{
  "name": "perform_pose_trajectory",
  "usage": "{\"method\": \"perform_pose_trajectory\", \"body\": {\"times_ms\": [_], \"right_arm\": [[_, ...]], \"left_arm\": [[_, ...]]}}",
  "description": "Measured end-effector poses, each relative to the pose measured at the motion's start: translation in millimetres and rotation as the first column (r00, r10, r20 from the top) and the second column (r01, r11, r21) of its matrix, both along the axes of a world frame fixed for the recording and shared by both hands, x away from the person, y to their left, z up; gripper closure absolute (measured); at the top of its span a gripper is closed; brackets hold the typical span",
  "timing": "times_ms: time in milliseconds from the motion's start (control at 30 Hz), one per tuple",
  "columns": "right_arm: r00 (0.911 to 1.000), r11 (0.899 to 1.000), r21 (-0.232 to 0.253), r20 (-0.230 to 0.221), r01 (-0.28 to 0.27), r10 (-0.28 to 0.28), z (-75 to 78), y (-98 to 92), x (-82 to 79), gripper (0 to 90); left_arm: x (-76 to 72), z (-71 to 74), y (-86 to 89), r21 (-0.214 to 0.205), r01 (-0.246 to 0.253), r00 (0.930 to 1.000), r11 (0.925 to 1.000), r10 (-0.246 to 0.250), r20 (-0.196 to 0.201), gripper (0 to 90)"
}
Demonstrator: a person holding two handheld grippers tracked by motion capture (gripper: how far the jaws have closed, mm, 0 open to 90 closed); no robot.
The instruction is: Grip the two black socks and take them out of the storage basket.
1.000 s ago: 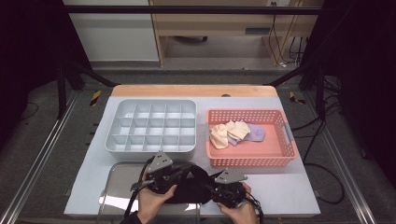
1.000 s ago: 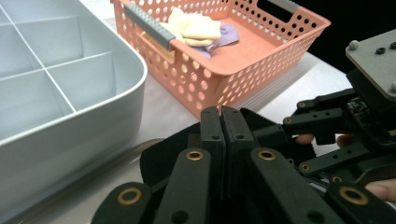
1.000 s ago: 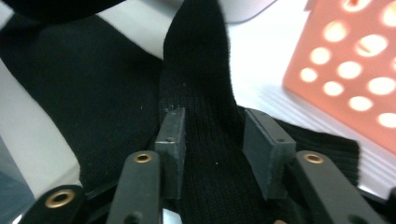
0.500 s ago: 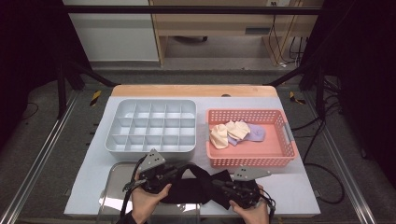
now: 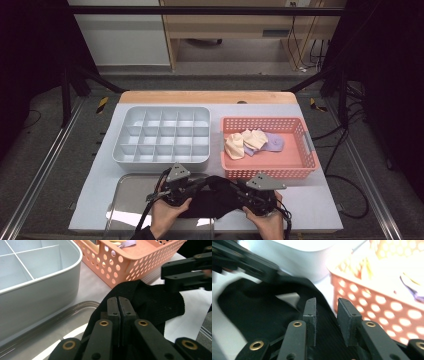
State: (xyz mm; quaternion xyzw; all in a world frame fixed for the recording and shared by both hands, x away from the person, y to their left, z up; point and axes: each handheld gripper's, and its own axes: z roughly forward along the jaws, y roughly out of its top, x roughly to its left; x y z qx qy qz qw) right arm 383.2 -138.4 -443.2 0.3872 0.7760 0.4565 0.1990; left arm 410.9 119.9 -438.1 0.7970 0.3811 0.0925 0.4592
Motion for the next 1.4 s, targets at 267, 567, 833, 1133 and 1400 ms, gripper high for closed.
{"method": "perform_pose_trajectory", "body": {"times_ms": [267,567,833,1133,1400], "right_arm": [[0.9893,0.997,-0.047,-0.137,-0.056,0.050,-29.4,20.2,5.4,63.7],[0.9784,0.993,-0.039,-0.180,-0.110,0.101,-20.8,17.2,1.9,86.2],[0.9611,0.985,0.032,-0.214,-0.172,0.174,-7.0,-4.1,-0.1,82.2],[0.9759,0.993,0.003,-0.186,-0.116,0.115,-13.9,2.5,0.2,66.1],[0.9914,0.999,0.043,-0.130,0.018,-0.013,-4.5,-28.0,-7.2,61.8]], "left_arm": [[0.6,0.3,2.5,-0.005,-0.008,1.0000,1.0000,0.008,0.005,87.5],[-0.3,5.6,8.3,-0.027,-0.019,0.9997,0.9995,0.020,0.014,87.7],[-4.0,16.5,8.4,-0.015,-0.025,0.9994,0.9996,0.025,0.025,87.1],[5.5,1.4,12.7,0.009,-0.067,0.9973,0.9977,0.067,0.032,63.4],[7.6,-6.4,35.5,0.065,-0.135,0.9897,0.9887,0.132,0.056,57.2]]}}
